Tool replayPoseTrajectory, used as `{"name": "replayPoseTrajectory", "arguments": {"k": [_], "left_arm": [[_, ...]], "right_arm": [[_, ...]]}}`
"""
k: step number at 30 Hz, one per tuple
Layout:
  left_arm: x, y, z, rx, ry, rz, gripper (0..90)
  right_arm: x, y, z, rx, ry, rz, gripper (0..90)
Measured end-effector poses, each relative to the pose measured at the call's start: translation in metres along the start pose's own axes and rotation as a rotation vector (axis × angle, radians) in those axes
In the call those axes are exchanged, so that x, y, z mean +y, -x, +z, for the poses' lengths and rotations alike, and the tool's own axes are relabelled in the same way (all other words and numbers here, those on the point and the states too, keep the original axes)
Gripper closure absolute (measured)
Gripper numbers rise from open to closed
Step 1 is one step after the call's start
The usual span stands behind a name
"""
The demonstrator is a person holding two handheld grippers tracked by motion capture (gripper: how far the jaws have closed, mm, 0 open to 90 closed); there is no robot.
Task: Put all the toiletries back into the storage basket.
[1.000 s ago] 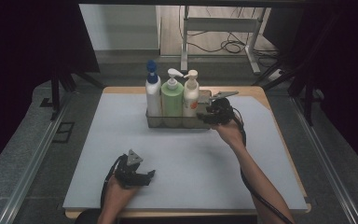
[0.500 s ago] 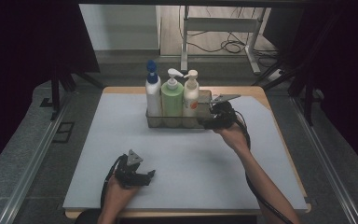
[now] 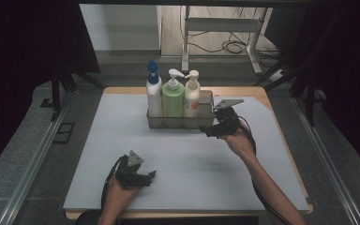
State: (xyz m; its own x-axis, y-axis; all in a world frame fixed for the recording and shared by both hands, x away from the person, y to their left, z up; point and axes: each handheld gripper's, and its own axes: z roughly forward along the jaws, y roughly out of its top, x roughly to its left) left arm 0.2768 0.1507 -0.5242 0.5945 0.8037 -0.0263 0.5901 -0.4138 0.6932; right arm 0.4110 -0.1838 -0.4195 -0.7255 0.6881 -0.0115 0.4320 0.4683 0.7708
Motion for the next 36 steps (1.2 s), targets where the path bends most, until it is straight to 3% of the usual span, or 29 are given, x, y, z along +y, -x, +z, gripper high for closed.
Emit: {"name": "replayPoseTrajectory", "arguments": {"k": [9,24,36], "left_arm": [[0.0,0.0,0.0,0.0,0.0,0.0,16.0],[0.0,0.0,0.0,0.0,0.0,0.0,15.9],[0.0,0.0,0.0,0.0,0.001,-0.001,15.9]], "right_arm": [[-0.009,-0.003,-0.007,0.014,-0.015,-0.025,12.5],[-0.032,-0.007,-0.023,0.011,-0.037,-0.071,0.0],[-0.06,-0.001,-0.04,0.005,-0.031,-0.026,0.0]]}}
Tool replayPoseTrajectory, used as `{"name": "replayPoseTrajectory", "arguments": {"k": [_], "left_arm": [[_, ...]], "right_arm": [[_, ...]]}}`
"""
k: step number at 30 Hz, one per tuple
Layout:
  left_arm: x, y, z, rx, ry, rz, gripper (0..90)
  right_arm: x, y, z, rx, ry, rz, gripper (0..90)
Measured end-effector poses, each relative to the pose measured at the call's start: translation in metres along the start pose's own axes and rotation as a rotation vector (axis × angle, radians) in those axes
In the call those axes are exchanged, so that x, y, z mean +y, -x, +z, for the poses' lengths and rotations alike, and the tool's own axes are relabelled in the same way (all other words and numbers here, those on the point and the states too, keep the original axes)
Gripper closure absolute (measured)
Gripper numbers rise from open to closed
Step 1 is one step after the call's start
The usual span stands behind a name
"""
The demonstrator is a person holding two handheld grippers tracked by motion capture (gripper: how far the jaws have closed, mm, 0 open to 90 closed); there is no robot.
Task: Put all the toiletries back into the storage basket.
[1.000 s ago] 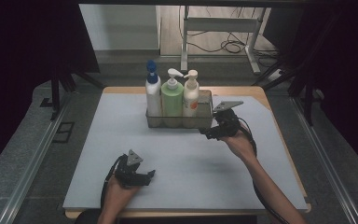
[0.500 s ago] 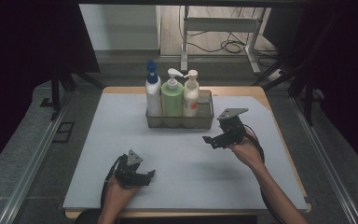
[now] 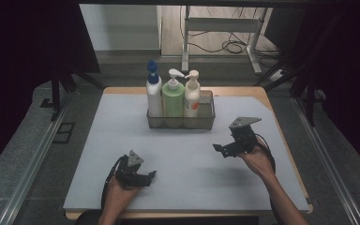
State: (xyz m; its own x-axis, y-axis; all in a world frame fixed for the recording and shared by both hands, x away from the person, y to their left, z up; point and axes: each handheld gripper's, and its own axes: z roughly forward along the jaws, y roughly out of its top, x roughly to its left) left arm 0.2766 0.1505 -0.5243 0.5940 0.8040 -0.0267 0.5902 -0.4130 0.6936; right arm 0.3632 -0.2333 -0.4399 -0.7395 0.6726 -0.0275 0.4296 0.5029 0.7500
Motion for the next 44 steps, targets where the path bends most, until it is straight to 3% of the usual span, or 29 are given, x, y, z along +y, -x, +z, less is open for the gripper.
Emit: {"name": "replayPoseTrajectory", "arguments": {"k": [17,26,34,44], "left_arm": [[0.0,0.0,0.0,0.001,0.002,-0.002,15.9],[0.0,0.0,0.0,0.001,0.002,-0.002,15.9],[0.0,0.0,0.0,0.003,0.001,-0.002,15.5],[0.0,0.001,0.0,0.008,0.0,-0.004,14.9]], "right_arm": [[-0.052,0.002,-0.007,0.0,-0.039,0.033,0.0],[-0.077,-0.002,-0.001,-0.002,-0.058,0.028,0.0],[-0.099,-0.002,0.007,0.005,-0.091,0.058,0.0],[-0.104,-0.004,0.007,-0.012,-0.079,0.042,0.0]]}}
